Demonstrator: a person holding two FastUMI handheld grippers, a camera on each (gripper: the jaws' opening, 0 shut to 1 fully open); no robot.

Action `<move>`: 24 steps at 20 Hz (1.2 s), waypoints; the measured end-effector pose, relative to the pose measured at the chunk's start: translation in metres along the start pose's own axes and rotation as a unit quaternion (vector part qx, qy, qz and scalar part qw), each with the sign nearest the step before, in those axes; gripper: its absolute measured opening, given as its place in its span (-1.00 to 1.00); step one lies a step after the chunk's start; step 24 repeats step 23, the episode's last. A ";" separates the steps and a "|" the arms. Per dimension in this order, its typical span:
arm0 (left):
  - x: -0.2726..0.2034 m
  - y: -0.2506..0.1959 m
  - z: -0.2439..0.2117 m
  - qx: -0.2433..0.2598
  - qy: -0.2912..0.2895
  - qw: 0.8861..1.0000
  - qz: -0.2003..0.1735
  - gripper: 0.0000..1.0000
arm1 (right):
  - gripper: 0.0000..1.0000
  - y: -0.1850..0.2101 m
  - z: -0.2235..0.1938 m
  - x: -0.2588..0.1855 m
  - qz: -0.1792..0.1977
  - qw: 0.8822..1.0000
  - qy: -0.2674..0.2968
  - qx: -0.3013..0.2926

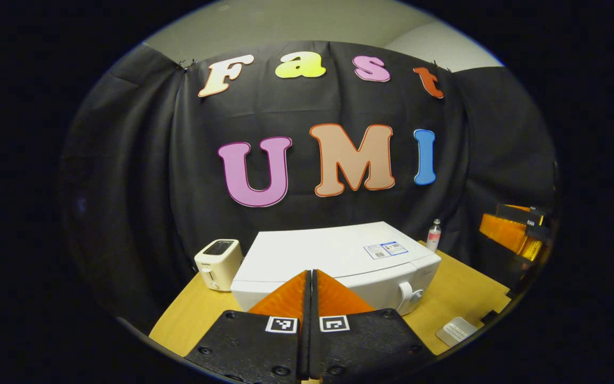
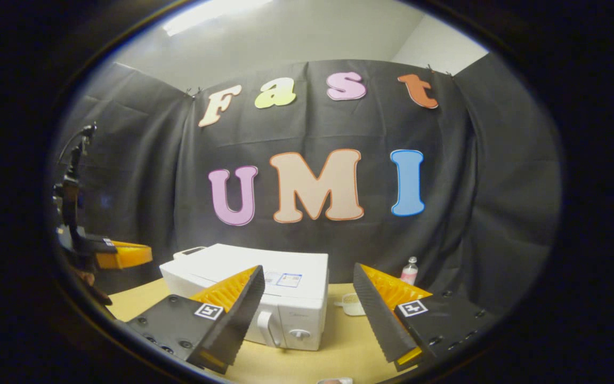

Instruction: Open the microwave oven with the left hand, put the food in, and close the microwave oven.

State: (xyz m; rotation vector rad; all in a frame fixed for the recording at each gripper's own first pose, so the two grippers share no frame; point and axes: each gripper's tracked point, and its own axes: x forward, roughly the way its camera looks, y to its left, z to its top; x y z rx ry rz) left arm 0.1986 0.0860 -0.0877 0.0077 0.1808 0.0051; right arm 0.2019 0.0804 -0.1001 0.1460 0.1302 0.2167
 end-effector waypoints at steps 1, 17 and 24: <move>-0.006 0.004 0.004 -0.004 -0.005 1.000 0.006 -0.97 | 0.94 0.002 -0.001 -0.001 0.002 1.000 -0.001 -0.002; -0.040 0.022 0.017 0.027 -0.037 0.998 0.034 1.00 | 0.93 0.003 0.005 -0.012 -0.004 1.000 -0.003 -0.004; -0.044 0.019 0.016 0.023 -0.034 0.999 0.032 0.94 | 0.93 0.000 0.001 -0.016 -0.009 1.000 0.000 -0.002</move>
